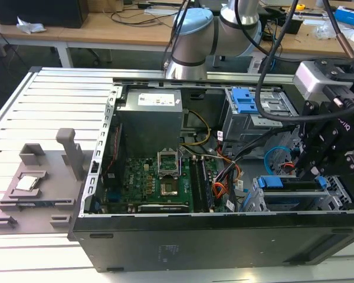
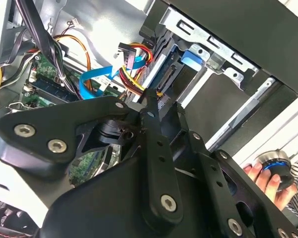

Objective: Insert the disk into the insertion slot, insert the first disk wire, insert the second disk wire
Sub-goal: 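Insert the first disk wire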

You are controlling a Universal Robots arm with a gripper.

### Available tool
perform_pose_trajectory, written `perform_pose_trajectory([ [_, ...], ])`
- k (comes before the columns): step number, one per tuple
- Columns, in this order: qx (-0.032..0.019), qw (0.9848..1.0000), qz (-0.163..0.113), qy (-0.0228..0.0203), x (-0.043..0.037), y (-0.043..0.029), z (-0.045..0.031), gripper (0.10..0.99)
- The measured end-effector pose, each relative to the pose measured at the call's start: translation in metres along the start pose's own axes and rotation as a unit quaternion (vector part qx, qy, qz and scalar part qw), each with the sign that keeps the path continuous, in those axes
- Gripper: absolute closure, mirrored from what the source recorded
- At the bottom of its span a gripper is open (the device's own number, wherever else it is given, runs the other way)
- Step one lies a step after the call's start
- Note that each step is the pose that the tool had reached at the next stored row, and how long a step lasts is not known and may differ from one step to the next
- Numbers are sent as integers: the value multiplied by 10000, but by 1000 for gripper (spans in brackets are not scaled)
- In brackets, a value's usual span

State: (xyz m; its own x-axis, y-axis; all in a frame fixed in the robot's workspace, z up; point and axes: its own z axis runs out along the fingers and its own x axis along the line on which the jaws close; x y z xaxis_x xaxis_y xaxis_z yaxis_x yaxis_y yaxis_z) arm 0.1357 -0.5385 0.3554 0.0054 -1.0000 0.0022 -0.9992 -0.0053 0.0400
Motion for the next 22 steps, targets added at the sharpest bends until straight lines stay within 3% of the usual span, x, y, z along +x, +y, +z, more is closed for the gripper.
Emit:
perform_pose_trajectory([
  [6,0,10000,0,-1,0,0,2,796],
  [7,0,10000,0,-1,0,0,2,922],
  [13,0,10000,0,-3,9,0,8,922],
  [16,0,10000,-1,-12,14,-4,48,922],
  [22,-3,10000,-2,-42,-9,-80,81,922],
])
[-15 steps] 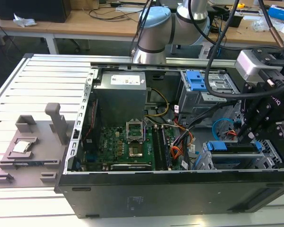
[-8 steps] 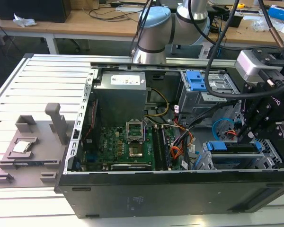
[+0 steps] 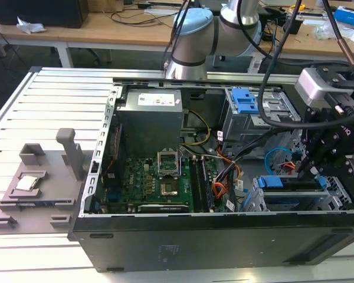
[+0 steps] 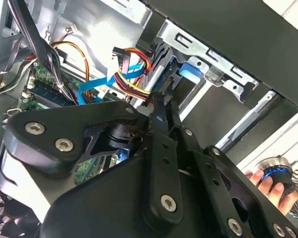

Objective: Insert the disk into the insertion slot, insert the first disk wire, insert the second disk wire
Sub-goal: 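Insert the first disk wire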

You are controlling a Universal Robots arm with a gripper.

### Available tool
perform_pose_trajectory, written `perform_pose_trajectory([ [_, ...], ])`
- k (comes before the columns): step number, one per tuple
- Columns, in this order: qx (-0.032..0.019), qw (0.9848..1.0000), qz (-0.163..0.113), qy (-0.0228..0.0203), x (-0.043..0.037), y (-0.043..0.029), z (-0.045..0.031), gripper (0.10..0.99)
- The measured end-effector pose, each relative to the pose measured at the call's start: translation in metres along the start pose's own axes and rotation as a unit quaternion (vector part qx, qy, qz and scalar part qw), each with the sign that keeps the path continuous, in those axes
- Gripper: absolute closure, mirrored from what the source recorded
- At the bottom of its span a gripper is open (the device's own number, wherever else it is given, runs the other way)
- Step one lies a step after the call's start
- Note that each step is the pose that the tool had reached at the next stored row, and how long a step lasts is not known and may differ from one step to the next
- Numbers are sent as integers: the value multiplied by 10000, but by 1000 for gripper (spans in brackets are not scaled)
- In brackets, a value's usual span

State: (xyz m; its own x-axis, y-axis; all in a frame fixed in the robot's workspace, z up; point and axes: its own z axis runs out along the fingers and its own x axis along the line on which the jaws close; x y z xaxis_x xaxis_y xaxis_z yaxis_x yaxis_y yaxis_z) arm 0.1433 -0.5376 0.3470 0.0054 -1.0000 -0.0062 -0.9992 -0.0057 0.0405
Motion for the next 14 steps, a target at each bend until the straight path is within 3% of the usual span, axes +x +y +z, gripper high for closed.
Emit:
perform_pose_trajectory([
  [14,-4,10000,1,1,3,-38,72,922],
])
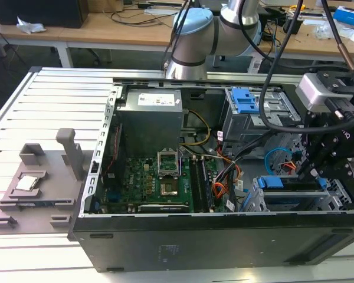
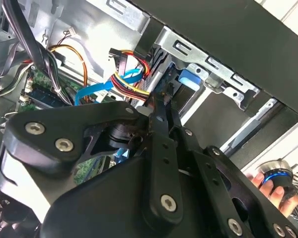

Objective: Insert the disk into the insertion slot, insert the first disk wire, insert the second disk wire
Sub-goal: 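Insert the first disk wire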

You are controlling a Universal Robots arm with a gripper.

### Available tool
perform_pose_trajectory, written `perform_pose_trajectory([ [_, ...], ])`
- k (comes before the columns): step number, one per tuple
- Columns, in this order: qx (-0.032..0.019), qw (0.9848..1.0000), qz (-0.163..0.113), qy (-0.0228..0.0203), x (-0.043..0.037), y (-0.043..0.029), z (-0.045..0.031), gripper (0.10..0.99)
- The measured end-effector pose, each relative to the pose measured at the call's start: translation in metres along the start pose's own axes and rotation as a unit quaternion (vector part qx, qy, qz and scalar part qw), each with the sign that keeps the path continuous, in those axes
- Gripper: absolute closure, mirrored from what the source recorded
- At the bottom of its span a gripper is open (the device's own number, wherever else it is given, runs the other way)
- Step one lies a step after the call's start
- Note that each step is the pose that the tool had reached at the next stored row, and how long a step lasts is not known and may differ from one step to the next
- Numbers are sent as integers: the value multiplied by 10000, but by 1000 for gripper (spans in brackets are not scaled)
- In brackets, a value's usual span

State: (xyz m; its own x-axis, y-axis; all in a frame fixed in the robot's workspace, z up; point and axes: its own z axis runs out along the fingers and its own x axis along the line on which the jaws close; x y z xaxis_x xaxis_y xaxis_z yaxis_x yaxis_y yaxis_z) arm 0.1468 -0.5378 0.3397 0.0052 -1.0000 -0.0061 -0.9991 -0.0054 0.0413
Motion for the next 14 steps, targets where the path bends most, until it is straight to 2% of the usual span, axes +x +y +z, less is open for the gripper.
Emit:
perform_pose_trajectory([
  [5,-2,10000,-2,-1,9,-7,49,922],
  [10,-3,10000,-1,-4,11,-6,56,922],
  [11,-5,10000,-2,-16,11,-6,66,922],
  [12,-3,10000,-1,-7,11,-5,61,851],
  [13,-3,10000,-2,-4,12,-6,48,851],
  [14,-3,10000,-1,-4,12,-3,-20,851],
])
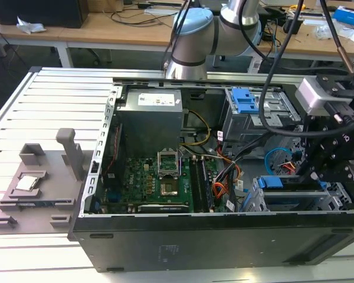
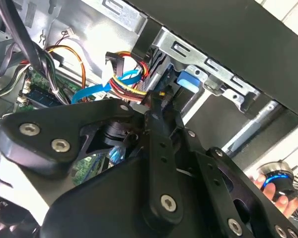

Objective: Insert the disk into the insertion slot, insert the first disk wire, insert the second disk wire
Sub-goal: 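Insert the first disk wire, then insert the second disk wire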

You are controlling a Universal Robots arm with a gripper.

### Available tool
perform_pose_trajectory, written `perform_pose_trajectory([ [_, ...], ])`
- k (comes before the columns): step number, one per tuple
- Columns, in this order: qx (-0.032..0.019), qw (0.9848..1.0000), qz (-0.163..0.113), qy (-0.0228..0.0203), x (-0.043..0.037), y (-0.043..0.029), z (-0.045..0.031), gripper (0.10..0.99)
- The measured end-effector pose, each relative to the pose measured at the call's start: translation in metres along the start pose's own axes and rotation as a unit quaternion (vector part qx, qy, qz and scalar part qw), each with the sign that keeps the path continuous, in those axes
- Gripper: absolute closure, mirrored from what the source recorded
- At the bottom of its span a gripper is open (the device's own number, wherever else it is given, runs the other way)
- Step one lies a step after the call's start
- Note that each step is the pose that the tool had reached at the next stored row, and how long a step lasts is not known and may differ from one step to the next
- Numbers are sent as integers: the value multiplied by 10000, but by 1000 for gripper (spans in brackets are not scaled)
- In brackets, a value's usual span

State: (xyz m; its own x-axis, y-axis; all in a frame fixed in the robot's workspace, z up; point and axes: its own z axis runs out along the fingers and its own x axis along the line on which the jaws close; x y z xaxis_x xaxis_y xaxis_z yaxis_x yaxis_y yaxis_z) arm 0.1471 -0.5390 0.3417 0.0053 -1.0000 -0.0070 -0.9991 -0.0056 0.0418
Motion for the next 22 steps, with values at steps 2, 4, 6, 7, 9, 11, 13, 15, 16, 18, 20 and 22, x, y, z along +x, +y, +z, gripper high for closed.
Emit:
perform_pose_trajectory([
  [2,0,10000,0,0,-1,3,-66,851],
  [4,0,10000,0,0,-1,5,-129,851],
  [6,0,10000,0,0,-3,7,-176,851],
  [7,0,10000,0,0,-4,8,-204,851],
  [9,0,10000,0,0,-4,10,-243,929],
  [11,0,10000,0,0,-5,12,-297,980],
  [13,0,10000,0,0,-5,14,-343,980],
  [15,0,10000,0,-1,-5,16,-390,980],
  [16,0,10000,0,-2,-5,16,-392,980],
  [18,0,10000,0,-1,-5,16,-394,980],
  [20,0,10000,0,0,-5,16,-395,980],
  [22,0,10000,0,0,-5,16,-395,980],
])
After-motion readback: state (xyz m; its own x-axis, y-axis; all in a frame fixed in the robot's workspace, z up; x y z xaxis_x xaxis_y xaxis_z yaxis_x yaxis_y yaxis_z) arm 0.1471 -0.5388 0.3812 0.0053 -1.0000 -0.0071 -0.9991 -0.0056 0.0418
